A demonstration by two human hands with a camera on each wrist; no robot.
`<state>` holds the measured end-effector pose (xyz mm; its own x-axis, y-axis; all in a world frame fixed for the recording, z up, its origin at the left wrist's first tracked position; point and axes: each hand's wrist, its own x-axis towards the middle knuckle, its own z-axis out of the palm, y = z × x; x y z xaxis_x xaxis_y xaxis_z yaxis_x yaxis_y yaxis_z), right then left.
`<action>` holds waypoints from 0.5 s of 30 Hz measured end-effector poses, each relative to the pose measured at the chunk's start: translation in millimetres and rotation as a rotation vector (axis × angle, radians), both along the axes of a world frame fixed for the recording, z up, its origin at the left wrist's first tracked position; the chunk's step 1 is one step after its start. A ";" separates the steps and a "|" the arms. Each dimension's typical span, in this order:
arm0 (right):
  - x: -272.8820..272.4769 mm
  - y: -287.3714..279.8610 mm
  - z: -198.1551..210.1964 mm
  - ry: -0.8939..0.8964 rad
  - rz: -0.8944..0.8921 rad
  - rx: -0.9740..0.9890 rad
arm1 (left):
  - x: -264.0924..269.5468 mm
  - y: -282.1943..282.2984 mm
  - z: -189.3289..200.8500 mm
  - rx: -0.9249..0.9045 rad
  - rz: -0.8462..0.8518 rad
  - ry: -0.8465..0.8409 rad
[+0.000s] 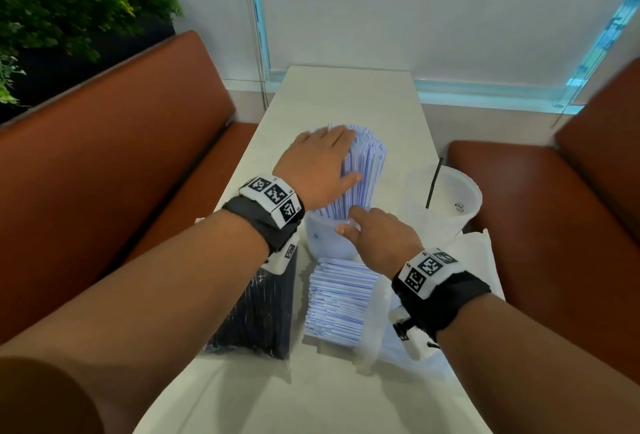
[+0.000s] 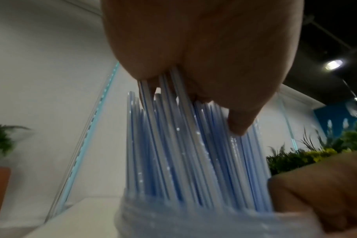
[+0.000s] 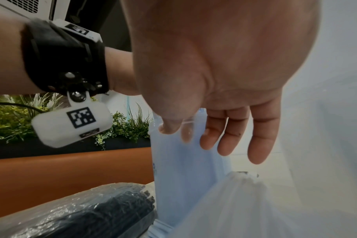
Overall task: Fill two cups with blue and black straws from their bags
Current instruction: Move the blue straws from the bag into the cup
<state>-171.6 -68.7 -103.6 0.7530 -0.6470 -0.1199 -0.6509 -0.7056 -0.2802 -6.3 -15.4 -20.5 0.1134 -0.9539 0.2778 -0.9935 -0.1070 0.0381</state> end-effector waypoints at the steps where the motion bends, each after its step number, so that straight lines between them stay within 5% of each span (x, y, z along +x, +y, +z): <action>1: -0.6 0.4 0.6 0.004 -0.001 0.009 | 1.0 1.1 1.6 -0.003 -0.009 0.030; 5: -1.5 1.3 1.1 -0.010 -0.001 0.014 | 7.8 12.0 5.6 -0.282 -0.002 0.192; 10: 0.8 0.9 -1.1 -0.014 -0.017 0.004 | 8.5 21.3 -2.9 -0.026 0.070 0.097; 15: 0.5 -0.7 -5.6 -0.027 -0.018 -0.006 | 1.3 35.5 -11.5 -0.301 0.118 0.317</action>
